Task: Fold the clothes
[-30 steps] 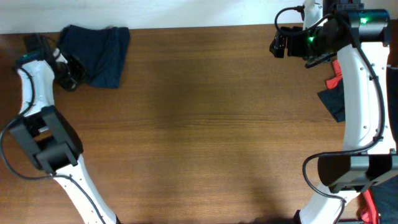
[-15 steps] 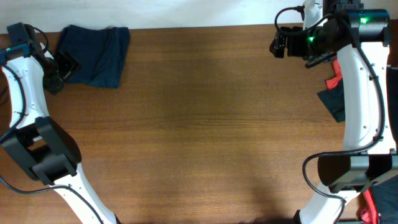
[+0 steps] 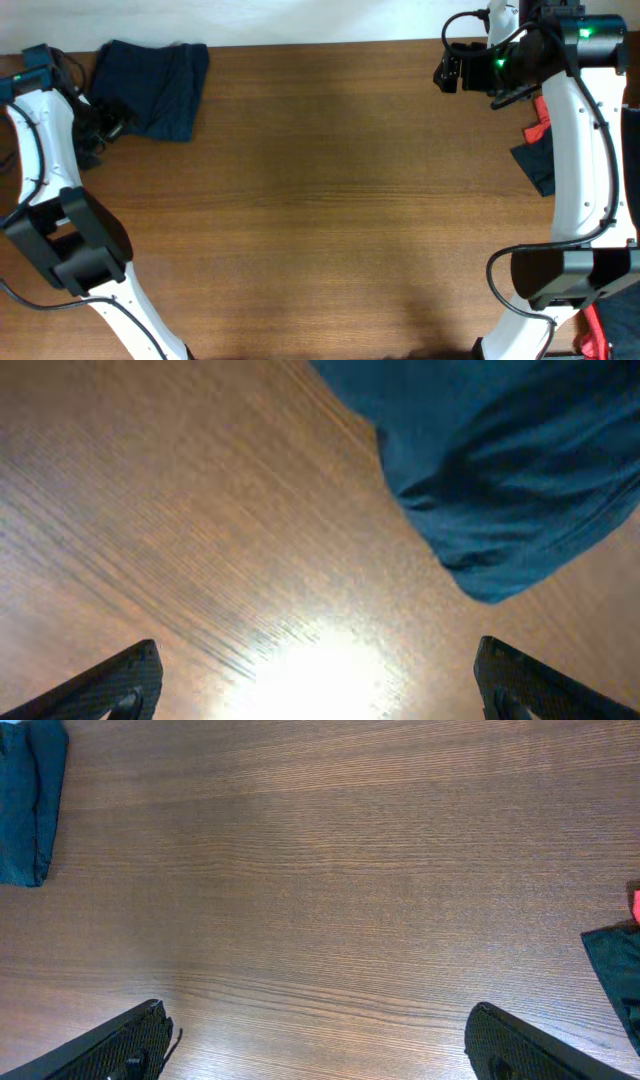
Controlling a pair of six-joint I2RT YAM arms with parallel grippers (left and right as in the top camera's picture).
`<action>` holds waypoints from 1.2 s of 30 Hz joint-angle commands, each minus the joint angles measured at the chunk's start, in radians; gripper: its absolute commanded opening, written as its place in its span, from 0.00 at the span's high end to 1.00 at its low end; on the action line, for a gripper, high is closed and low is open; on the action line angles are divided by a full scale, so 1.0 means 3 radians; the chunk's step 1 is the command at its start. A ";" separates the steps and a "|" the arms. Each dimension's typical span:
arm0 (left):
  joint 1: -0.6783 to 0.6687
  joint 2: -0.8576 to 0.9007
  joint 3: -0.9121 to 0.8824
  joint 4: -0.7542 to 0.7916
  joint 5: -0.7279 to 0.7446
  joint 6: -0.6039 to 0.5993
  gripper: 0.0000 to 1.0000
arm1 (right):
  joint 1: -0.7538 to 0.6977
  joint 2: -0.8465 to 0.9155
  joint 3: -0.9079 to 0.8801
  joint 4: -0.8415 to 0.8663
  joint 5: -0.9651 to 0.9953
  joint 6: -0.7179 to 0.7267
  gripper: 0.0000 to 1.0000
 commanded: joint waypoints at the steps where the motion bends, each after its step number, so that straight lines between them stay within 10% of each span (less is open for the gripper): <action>1: -0.0122 -0.0004 0.0009 0.0022 -0.0183 0.0006 0.01 | -0.0034 -0.0045 -0.0003 -0.0001 0.0029 0.0014 0.02; 36: -0.0884 0.0001 -0.0724 -0.0050 -0.0359 0.0017 0.01 | -0.0034 -0.0045 -0.0003 -0.0001 0.0029 0.0014 0.02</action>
